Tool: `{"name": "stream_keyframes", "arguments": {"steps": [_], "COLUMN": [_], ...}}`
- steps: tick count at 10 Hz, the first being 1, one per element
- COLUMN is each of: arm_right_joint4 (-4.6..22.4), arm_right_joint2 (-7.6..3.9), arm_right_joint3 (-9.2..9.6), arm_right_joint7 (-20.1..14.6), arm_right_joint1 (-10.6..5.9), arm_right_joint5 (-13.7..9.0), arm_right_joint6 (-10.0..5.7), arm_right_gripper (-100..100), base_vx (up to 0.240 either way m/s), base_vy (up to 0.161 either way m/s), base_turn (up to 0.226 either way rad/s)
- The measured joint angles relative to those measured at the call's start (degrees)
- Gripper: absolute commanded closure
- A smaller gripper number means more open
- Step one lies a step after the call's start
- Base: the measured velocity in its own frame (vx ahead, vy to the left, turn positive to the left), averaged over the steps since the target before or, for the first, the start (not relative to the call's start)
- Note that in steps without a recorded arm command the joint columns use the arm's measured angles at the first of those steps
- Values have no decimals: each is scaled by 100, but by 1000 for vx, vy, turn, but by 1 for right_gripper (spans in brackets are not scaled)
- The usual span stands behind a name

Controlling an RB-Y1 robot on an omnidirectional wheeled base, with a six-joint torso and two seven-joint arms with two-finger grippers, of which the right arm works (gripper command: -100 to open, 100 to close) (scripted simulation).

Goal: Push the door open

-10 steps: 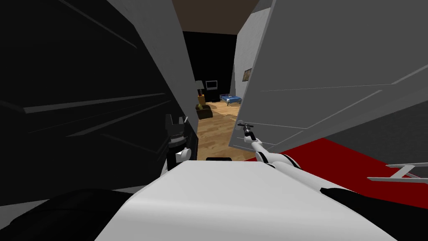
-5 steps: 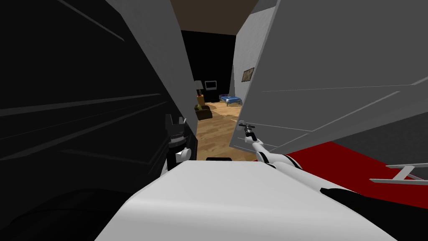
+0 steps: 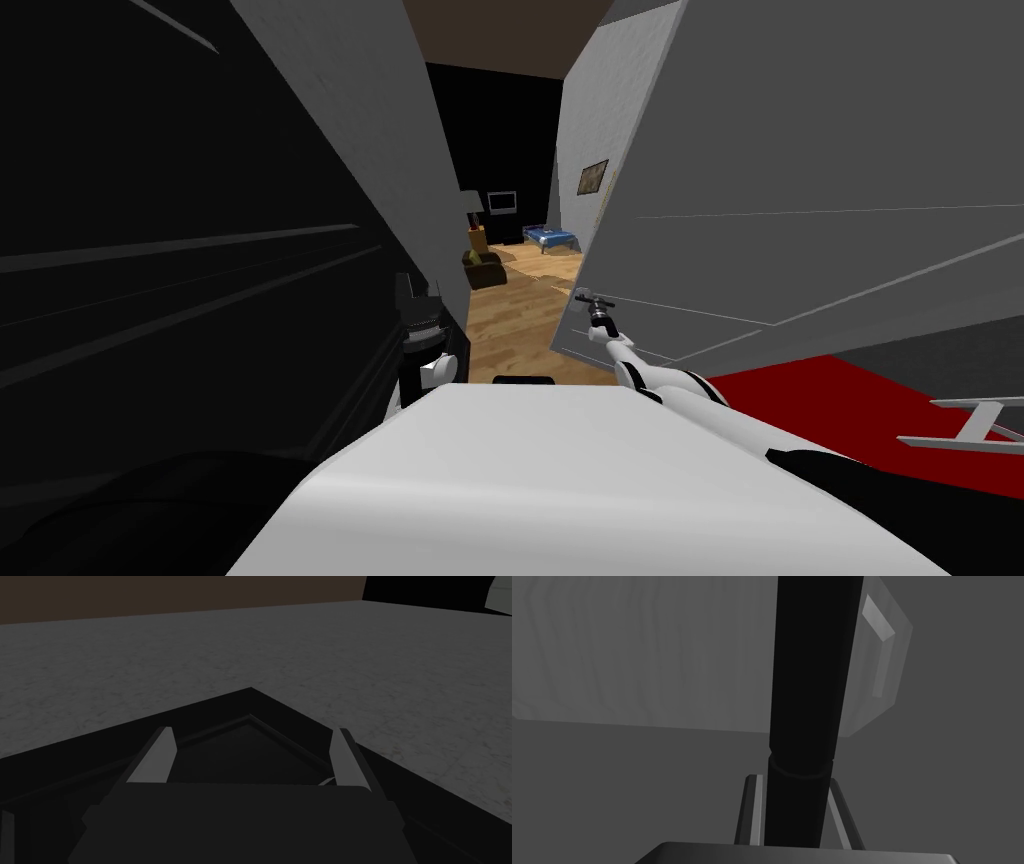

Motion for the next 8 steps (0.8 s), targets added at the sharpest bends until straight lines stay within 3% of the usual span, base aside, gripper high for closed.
{"name": "stream_keyframes", "arguments": {"steps": [2,4,7,8], "arm_right_joint4": [-255,24,-183,-76], "arm_right_joint2": [7,-82,-125,-147], "arm_right_joint3": [-112,-220,-403,-460], "arm_right_joint7": [55,77,156,185], "arm_right_joint1": [202,95,242,220], "arm_right_joint5": [-43,-86,-159,-178], "arm_right_joint6": [84,-17,93,34], "arm_right_gripper": [100,100,100,100], "base_vx": [231,199,210,199], "base_vy": [59,27,32,49], "base_turn": [-75,-64,-52,-73]}}
